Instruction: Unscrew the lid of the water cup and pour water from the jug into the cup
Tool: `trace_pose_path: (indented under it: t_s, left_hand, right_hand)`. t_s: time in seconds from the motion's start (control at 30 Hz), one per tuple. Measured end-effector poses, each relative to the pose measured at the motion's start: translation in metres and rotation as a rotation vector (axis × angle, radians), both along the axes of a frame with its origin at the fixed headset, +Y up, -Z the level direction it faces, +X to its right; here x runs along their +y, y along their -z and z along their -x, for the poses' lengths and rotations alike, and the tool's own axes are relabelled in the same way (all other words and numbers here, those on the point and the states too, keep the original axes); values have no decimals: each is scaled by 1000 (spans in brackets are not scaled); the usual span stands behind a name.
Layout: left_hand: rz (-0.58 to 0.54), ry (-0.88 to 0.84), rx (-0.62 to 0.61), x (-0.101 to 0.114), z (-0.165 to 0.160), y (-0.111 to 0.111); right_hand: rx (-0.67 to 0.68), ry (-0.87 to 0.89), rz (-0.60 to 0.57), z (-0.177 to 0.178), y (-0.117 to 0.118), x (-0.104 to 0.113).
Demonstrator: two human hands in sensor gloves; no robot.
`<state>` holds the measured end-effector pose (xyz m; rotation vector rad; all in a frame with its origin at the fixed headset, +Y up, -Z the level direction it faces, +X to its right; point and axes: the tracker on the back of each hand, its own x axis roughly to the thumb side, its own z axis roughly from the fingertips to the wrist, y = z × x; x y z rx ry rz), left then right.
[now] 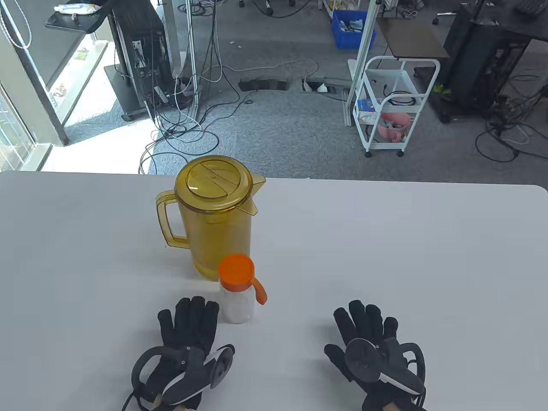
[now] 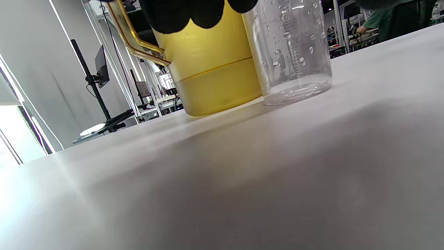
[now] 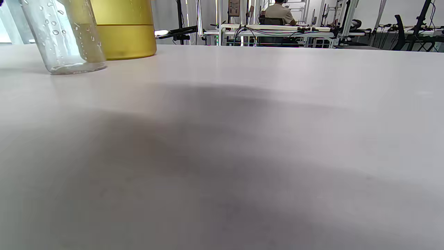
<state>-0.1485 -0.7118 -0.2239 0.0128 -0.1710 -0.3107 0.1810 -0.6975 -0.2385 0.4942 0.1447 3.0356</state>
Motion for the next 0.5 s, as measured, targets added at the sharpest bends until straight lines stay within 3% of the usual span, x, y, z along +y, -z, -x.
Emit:
trace_pose_path:
  t_s: [0.5]
  left_hand:
    - [-14,-14,1,-1,1,-1]
  right_hand:
    - [-3,-2,-1,0,1,0]
